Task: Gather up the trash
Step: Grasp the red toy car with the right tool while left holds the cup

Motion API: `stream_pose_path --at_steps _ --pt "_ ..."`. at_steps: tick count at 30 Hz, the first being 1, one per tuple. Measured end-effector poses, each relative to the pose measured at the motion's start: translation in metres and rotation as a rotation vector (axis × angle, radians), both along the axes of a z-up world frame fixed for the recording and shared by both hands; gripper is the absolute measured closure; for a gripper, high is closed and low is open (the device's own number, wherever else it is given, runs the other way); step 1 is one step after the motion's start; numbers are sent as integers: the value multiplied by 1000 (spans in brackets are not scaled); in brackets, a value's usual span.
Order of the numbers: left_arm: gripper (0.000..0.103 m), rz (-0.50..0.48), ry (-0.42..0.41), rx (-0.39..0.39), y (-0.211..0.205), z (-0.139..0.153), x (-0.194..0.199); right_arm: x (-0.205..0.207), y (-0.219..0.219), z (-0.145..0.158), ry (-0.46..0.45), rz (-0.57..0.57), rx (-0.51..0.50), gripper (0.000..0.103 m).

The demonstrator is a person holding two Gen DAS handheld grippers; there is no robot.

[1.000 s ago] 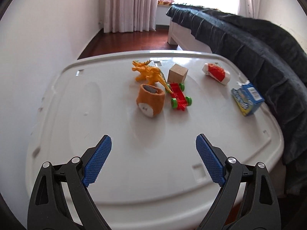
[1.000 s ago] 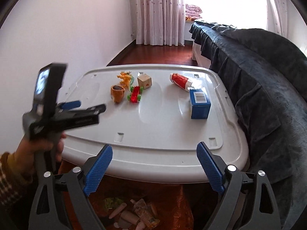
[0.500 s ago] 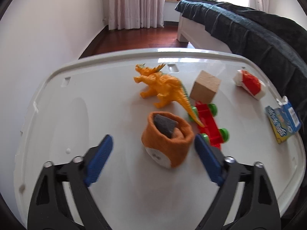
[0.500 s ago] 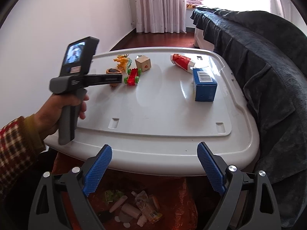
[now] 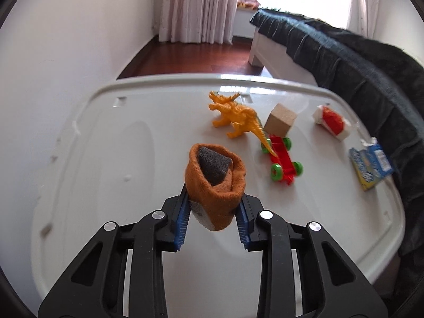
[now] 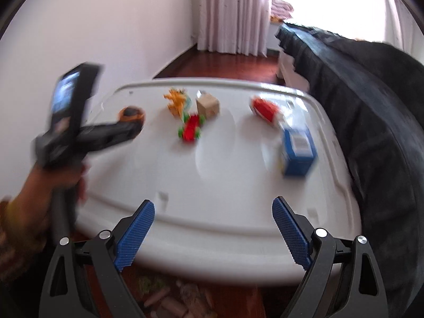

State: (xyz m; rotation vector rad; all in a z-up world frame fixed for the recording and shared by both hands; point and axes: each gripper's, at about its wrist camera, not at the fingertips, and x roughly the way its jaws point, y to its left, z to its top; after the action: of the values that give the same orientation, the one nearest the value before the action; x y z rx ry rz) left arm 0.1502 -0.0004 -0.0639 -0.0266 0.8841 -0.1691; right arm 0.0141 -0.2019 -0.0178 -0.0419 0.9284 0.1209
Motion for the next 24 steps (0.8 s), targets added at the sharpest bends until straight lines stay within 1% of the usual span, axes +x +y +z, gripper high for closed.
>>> stream_pose_path --at_steps 3,6,8,10,13,16,19,20,22,23,24 --pt "73 -4 -24 -6 7 12 -23 39 16 -13 -7 4 -14 14" --pt "73 -13 -37 -14 13 17 -45 80 31 -34 20 -13 -17 15" --pt "73 -19 -37 -23 16 16 -49 105 43 -49 40 -32 -43 16" --pt "73 -33 -38 -27 16 15 -53 126 53 -63 56 -40 -45 19" --pt "73 -47 -41 -41 15 15 -58 146 60 -78 93 -66 -29 19" --pt "73 -59 -44 -57 13 17 -59 158 62 -86 109 -84 -33 19" --pt "73 -66 -43 -73 11 17 -59 166 64 -95 133 -87 -31 28" --pt "73 -69 -45 -73 11 17 -59 169 63 -98 143 -88 -16 29" --pt "73 -71 -45 -77 10 17 -61 171 60 -98 149 -91 16 34" --pt "73 -74 -42 -80 10 17 -61 172 60 -99 153 -82 38 43" --pt "73 -76 -40 -81 9 16 -61 174 60 -98 159 -70 57 50"
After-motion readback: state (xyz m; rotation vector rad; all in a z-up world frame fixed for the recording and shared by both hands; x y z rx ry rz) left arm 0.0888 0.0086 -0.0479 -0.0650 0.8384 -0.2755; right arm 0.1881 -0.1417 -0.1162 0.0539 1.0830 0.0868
